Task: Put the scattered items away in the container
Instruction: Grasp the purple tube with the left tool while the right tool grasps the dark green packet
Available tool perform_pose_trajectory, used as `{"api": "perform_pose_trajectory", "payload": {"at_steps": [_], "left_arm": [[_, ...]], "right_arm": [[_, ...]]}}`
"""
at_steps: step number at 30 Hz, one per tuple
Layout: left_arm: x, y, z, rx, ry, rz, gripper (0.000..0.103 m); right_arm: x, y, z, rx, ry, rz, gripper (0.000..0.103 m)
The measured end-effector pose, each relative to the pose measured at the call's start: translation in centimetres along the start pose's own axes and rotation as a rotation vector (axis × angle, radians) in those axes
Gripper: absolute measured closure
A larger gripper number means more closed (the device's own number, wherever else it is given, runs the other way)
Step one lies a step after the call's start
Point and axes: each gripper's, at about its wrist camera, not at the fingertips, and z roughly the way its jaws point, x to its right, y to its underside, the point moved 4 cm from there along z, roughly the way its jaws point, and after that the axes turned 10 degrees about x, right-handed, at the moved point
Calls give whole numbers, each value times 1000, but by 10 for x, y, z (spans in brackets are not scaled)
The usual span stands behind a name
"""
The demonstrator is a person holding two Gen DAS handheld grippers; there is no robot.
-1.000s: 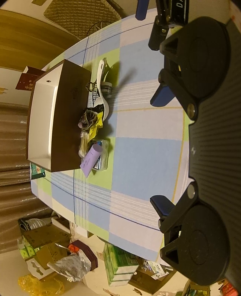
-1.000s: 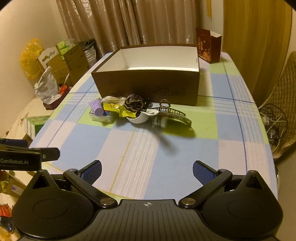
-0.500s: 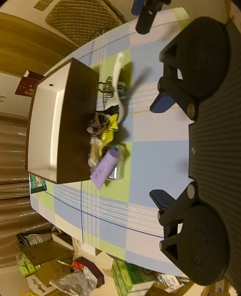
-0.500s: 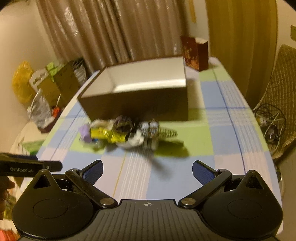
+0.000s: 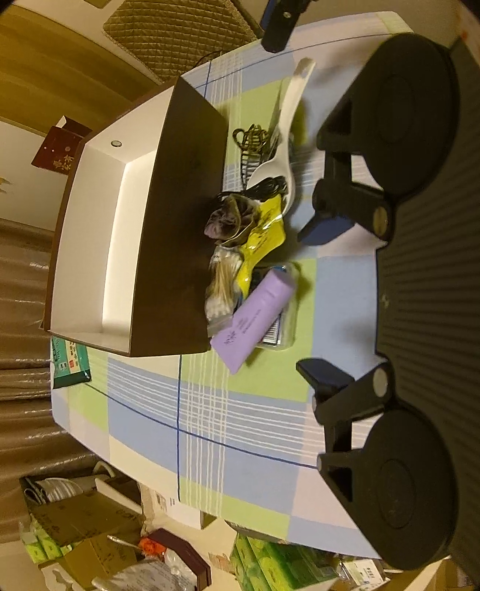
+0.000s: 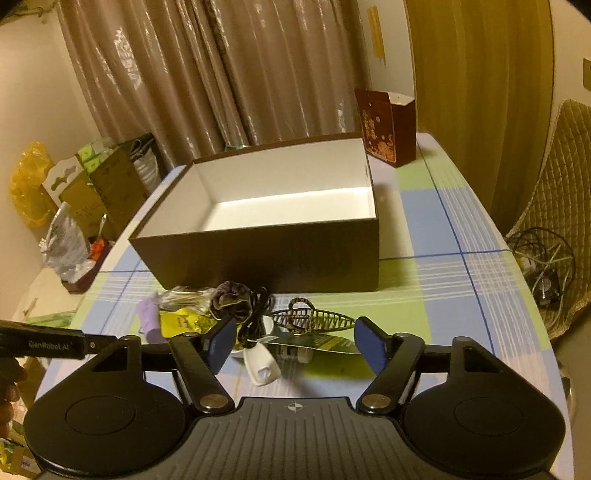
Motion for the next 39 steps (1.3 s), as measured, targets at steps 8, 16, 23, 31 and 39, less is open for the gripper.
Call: {"api": "perform_pose_trajectory", "payload": {"at_steps": [8,16,23,31,39], "left_arm": [[-17,-4,33,-47,17,-75,64],[-13,-2,44,-36,-34,-162,65],[-13,-10,65,-26,-60,-217,64],[-16,-12,83,-55,-8,-266,69],[-36,-1,73,-73,12,-253,80]], "right_arm": [[15,8,24,-23,25,17,45],[36,3,38,-72,-28,-18,45],[46,3,46,-102,-65,-20,44],[50,2,55,-115,-95,-30,45],[52,2,62,-126,-113,-35,45]]}}
